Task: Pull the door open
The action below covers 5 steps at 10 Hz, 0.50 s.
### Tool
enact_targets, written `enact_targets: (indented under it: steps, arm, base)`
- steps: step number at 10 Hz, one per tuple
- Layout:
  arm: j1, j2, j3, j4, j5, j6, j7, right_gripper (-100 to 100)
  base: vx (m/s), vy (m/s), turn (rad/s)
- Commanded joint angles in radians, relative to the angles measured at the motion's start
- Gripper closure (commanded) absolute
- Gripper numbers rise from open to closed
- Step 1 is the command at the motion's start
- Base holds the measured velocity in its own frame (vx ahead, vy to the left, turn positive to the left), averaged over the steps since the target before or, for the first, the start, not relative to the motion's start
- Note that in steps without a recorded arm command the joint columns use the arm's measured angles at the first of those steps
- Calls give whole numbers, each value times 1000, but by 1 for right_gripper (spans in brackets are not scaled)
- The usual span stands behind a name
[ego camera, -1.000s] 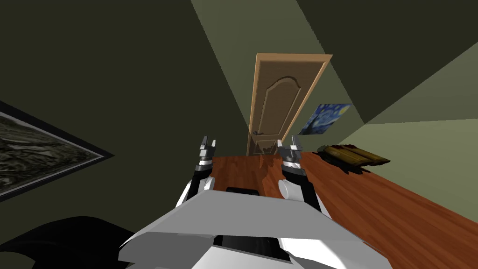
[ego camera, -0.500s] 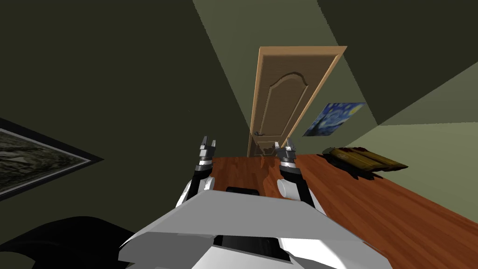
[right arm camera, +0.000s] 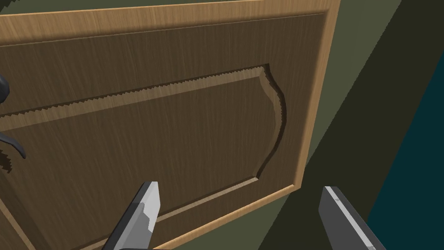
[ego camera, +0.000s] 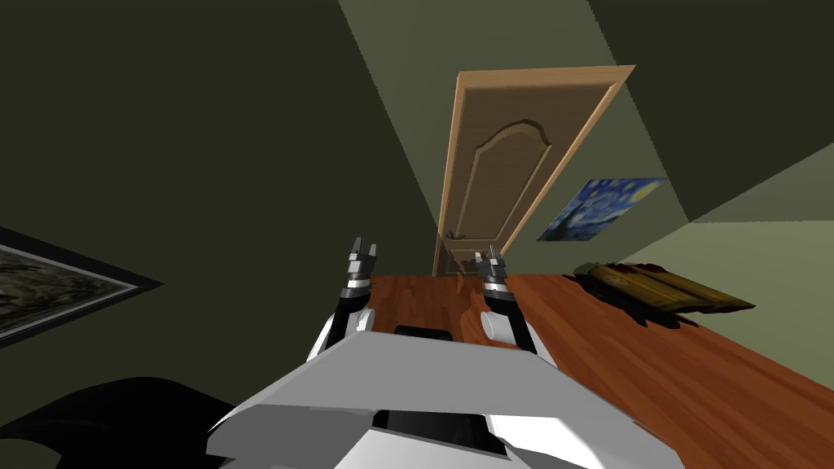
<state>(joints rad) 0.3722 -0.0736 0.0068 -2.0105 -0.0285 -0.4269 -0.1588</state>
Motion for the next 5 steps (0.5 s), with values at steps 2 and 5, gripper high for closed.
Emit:
enact_targets:
  steps: [2,5]
  arm:
    - [-23,-18,-8,80,1,-19,2,-100]
    - [-44,-31,-14,158,1,-32,3,-100]
  base:
    - [96,-24,67]
    - [67,-18,41]
